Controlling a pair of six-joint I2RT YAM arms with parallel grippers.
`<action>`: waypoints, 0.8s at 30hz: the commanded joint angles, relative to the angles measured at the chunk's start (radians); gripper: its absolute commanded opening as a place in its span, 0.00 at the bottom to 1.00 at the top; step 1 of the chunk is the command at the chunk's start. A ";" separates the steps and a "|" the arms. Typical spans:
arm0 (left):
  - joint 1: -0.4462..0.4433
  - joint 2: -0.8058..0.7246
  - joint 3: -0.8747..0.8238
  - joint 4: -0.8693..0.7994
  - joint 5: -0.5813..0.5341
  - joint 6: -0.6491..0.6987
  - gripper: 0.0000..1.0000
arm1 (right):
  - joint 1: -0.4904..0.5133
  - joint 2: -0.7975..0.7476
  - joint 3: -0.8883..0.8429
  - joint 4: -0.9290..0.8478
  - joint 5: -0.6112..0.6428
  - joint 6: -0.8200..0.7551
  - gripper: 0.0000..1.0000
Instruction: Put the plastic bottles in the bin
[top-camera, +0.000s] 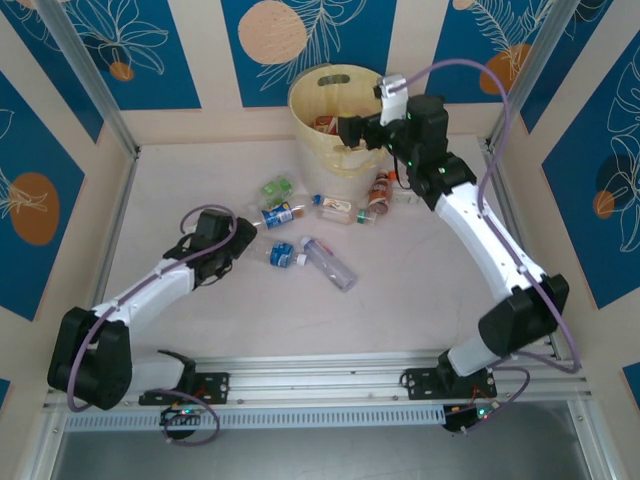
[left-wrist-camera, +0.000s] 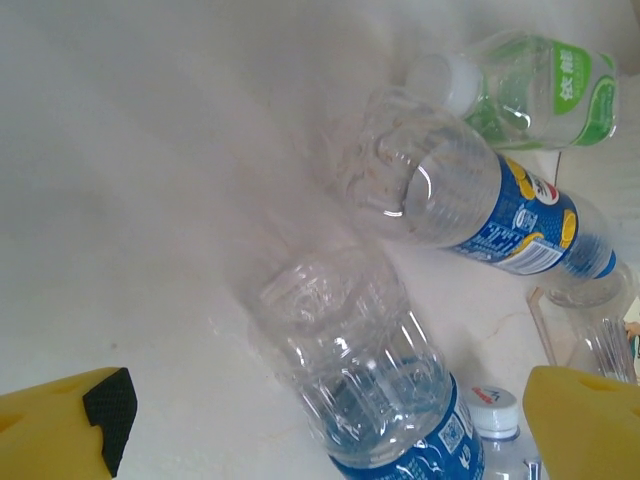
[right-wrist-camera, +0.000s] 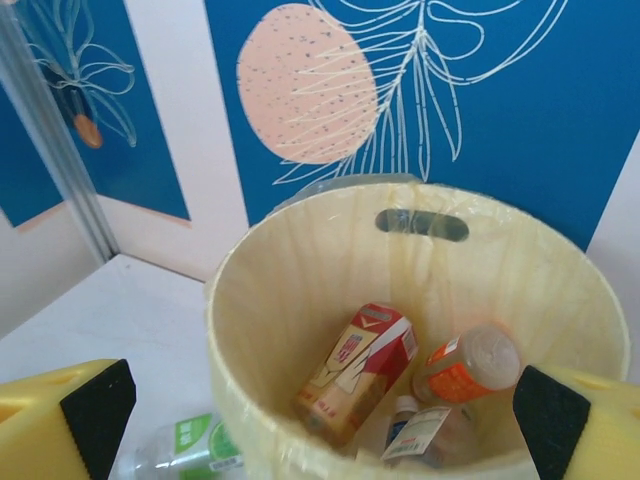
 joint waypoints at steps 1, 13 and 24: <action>-0.050 -0.005 0.002 -0.050 -0.084 -0.146 1.00 | 0.001 -0.110 -0.167 0.153 -0.065 0.010 0.99; -0.194 0.176 0.065 0.016 -0.073 -0.320 1.00 | -0.011 -0.327 -0.485 0.245 -0.159 0.062 1.00; -0.244 0.286 0.181 -0.030 -0.183 -0.374 1.00 | -0.014 -0.342 -0.482 0.187 -0.110 0.065 0.99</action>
